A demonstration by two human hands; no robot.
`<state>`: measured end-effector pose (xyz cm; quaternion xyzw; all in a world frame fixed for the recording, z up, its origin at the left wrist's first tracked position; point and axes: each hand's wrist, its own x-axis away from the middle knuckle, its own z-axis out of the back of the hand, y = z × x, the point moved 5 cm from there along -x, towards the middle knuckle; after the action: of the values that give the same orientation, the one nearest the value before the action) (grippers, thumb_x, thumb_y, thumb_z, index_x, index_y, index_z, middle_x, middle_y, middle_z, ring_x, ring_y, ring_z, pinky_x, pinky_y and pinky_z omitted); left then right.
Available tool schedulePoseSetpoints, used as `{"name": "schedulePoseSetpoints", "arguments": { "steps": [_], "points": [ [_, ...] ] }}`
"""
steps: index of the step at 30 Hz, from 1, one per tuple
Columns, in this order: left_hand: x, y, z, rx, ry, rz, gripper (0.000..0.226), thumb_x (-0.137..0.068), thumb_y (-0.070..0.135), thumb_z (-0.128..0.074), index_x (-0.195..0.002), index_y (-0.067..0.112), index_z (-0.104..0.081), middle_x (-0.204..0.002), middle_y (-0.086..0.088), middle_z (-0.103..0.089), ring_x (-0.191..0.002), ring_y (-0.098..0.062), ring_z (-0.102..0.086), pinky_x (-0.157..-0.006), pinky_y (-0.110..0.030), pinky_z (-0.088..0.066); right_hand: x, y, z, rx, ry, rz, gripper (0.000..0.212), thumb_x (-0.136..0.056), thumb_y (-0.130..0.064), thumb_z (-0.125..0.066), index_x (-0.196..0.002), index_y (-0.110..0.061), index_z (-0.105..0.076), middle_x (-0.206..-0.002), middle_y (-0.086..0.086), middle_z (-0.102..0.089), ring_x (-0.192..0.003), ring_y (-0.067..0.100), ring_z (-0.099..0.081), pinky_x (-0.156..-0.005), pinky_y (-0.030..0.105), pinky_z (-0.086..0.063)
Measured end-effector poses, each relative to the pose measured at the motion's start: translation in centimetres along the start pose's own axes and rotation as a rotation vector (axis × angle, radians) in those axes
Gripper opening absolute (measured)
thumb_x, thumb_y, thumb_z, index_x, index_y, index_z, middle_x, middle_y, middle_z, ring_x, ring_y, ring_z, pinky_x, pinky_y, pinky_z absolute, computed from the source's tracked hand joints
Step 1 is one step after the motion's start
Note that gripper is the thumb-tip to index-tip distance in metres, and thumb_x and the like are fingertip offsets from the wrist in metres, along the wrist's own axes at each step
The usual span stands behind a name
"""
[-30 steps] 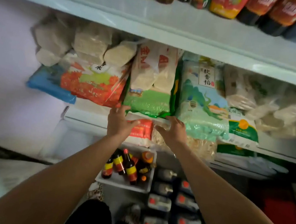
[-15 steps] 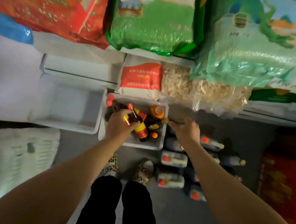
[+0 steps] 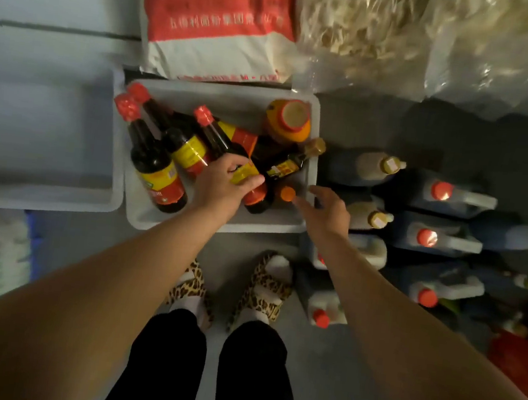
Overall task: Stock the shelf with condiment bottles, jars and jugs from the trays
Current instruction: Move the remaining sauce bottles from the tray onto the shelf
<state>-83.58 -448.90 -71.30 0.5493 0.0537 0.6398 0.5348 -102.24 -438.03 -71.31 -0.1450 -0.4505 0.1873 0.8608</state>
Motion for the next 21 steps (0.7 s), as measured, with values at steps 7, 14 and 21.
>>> {"name": "schedulePoseSetpoints", "arguments": {
  "steps": [7, 14, 21],
  "points": [
    [-4.5, -4.6, -3.5, 0.052, -0.029, 0.017, 0.034, -0.082, 0.039, -0.078, -0.112, 0.031, -0.065, -0.123, 0.002, -0.060, -0.114, -0.016, -0.061, -0.099, -0.037, -0.051, -4.2, 3.0, -5.2, -0.115, 0.017, 0.030, 0.042, -0.088, -0.037, -0.072, -0.128, -0.029, -0.062, -0.119, -0.005, -0.066, -0.108, 0.012, -0.058, -0.091, 0.031, -0.046],
    [-6.1, -5.8, -4.1, 0.090, -0.043, 0.012, 0.028, -0.084, 0.036, -0.077, -0.109, 0.032, -0.066, -0.119, 0.002, -0.060, -0.113, -0.014, -0.063, -0.097, -0.036, -0.053, -5.6, 5.2, -7.2, -0.159, 0.052, 0.062, 0.044, -0.082, -0.031, -0.080, -0.122, -0.029, -0.064, -0.109, -0.010, -0.067, -0.107, 0.011, -0.062, -0.095, 0.034, -0.051],
    [-6.6, -5.3, -4.8, 0.097, -0.049, -0.008, 0.030, -0.083, 0.042, -0.076, -0.109, 0.033, -0.066, -0.124, 0.000, -0.064, -0.110, -0.012, -0.065, -0.095, -0.039, -0.055, -5.7, 5.5, -7.6, -0.160, 0.160, 0.150, 0.034, -0.089, -0.030, -0.073, -0.122, -0.026, -0.067, -0.119, -0.009, -0.068, -0.112, 0.010, -0.060, -0.097, 0.029, -0.048]
  ]
}}
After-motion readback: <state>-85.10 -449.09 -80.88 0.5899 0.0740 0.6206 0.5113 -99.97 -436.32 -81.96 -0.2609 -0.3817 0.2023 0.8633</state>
